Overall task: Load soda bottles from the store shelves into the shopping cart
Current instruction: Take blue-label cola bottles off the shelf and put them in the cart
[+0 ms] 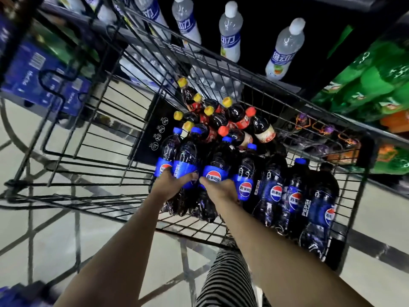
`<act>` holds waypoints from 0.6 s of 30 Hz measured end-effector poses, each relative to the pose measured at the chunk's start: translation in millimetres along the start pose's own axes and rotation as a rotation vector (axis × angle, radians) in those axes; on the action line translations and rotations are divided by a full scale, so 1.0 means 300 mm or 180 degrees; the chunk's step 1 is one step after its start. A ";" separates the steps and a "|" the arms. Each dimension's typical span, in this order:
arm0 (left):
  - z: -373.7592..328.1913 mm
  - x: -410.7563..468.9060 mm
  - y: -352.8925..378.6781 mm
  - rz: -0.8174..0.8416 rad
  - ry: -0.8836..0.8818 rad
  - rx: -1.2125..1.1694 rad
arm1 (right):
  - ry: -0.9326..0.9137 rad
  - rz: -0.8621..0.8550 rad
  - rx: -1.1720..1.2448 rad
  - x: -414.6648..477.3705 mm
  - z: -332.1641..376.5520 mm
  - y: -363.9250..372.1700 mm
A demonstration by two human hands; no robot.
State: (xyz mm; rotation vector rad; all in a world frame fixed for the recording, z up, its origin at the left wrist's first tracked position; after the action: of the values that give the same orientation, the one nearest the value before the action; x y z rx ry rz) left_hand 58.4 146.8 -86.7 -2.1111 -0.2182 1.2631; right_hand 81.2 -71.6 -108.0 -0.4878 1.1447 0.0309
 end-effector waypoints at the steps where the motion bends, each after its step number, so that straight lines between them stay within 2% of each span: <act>1: -0.007 -0.013 -0.016 -0.0012 0.0026 -0.0007 | -0.0020 0.0140 0.0288 -0.010 0.006 0.004; 4: -0.051 -0.093 -0.064 -0.0055 0.0125 0.0100 | -0.0011 0.0684 0.0876 -0.044 0.007 -0.013; 6: -0.084 -0.156 -0.090 -0.0146 0.0254 0.0029 | 0.0005 0.1006 0.0946 -0.066 -0.008 -0.063; 9: -0.163 -0.284 -0.086 -0.0227 0.0461 -0.0332 | -0.0284 0.1368 0.0991 -0.144 0.014 -0.201; 14: -0.364 -0.554 0.014 -0.0348 0.0893 -0.0543 | -0.0756 0.1700 0.1249 -0.272 -0.018 -0.538; 18: -0.563 -0.822 0.185 -0.0361 0.1224 -0.0651 | -0.1155 0.1590 0.1659 -0.330 -0.122 -0.882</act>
State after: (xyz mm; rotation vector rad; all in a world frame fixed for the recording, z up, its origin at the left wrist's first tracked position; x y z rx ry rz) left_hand 60.9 -83.7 111.3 -2.4300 -0.3021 0.7762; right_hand 78.5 -300.7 61.3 0.2669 0.8469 0.2387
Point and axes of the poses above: each hand's wrist, its own x-axis towards the middle knuckle, its own y-axis out of the palm, z = x × y, the point moved 10 cm from there along x, towards the middle knuckle, and after that the axes turned 7 degrees about x, right-handed, at the moved point
